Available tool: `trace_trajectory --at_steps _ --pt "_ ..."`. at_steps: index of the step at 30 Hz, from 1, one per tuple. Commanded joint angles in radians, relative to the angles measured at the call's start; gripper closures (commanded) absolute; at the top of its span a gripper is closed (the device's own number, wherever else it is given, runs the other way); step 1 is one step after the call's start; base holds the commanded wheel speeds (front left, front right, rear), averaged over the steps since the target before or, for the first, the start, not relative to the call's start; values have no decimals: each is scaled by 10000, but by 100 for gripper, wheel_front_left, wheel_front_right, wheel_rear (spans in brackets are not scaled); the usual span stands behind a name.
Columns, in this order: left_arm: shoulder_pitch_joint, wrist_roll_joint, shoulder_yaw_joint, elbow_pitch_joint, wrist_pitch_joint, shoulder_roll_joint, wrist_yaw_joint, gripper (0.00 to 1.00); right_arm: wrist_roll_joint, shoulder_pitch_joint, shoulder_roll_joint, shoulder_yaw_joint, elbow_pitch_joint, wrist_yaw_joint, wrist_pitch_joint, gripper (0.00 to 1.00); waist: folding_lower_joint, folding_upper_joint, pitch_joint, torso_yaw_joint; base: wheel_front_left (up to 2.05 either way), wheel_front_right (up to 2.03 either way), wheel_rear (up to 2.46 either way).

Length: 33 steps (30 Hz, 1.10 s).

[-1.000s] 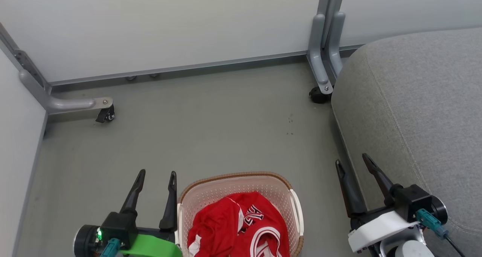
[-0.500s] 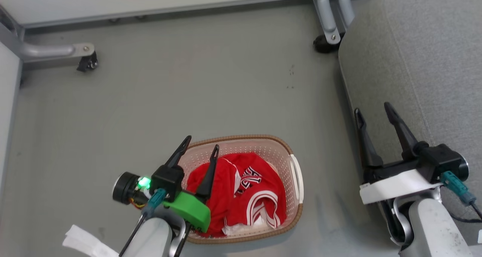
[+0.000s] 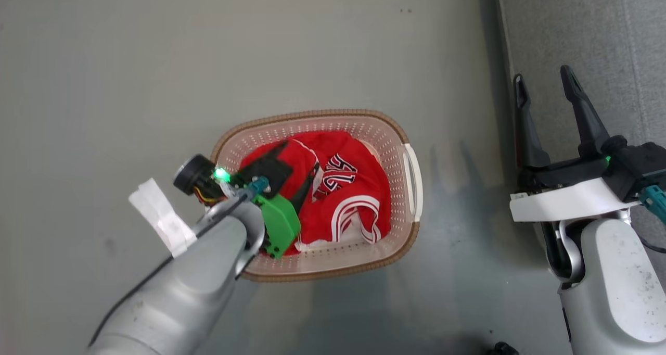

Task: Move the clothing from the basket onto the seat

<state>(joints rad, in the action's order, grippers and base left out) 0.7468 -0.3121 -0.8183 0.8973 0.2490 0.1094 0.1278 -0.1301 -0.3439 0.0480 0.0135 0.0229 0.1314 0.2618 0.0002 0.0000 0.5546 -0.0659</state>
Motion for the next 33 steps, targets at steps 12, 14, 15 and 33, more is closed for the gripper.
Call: trace_trajectory --at_steps 12,14,15,33 --pt "2896 -14 -2698 2431 -694 18 36 0 -283 -879 40 -56 -185 -14 49 0 -2 0 2911 -411 0 0 0" --pt "3027 -47 -3014 2720 -885 15 36 0 -325 -932 38 -105 -157 -14 49 0 -2 0 3047 -496 0 0 0" --pt "3104 -83 -3114 2812 -952 9 36 0 -352 -962 41 -100 -152 -14 49 0 -2 0 3108 -528 0 0 0" --pt "4328 191 -4148 3796 -2259 341 -428 0 -983 -1377 37 -131 -280 -12 49 0 -2 0 4321 -1014 0 0 0"
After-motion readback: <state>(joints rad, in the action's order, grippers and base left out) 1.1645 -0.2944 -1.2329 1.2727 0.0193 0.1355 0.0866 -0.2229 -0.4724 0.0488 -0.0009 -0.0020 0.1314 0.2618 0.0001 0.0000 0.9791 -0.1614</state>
